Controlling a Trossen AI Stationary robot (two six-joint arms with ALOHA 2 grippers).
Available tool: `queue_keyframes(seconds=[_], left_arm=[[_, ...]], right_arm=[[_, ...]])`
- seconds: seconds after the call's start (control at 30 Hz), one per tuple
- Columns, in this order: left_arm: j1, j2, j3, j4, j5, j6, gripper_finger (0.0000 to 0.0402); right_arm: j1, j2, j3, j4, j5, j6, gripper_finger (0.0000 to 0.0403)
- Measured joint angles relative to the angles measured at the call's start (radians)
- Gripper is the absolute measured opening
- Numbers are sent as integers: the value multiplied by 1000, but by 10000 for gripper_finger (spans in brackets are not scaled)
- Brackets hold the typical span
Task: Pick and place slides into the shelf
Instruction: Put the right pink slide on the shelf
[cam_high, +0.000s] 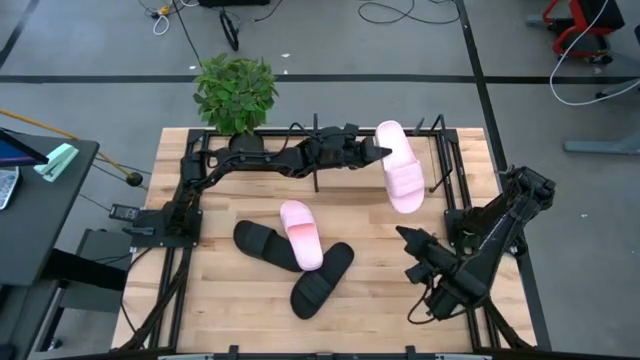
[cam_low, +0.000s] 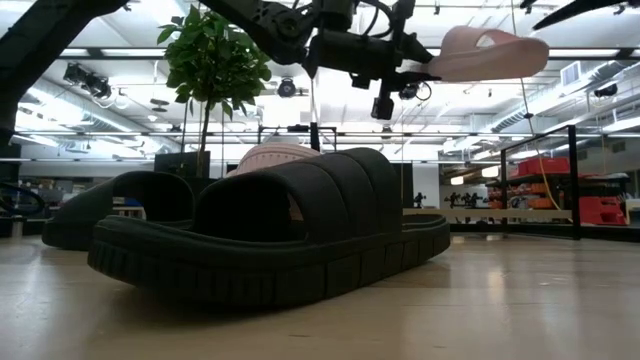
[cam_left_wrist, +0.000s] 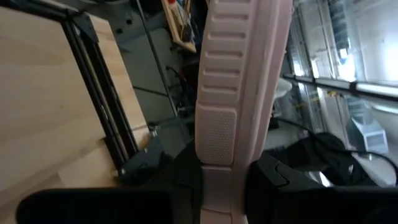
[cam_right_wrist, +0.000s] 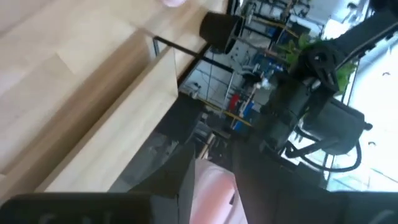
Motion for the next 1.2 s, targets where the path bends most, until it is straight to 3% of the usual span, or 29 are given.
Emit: queue_keyframes(seconds=[0.4, 0.53, 0.7, 0.8, 0.93, 1.2], left_arm=[[27, -1, 0, -14, 70, 75, 79], [54, -1, -1, -17, 114, 83, 79], [81, -2, -1, -20, 162, 119, 79], [90, -2, -1, -21, 188, 137, 79], [90, -2, -1, -21, 215, 154, 79], [106, -30, -3, -47, 269, 205, 78]], right_arm=[[-60, 1, 0, 0, -9, 11, 114], [-62, 21, 14, -4, -78, 108, 114], [-74, 195, 155, 2, -71, 6, 112], [-72, 250, 287, 3, -26, 31, 105], [-69, 233, 373, 0, -9, 109, 98], [-102, 165, 345, 0, -87, 139, 88]])
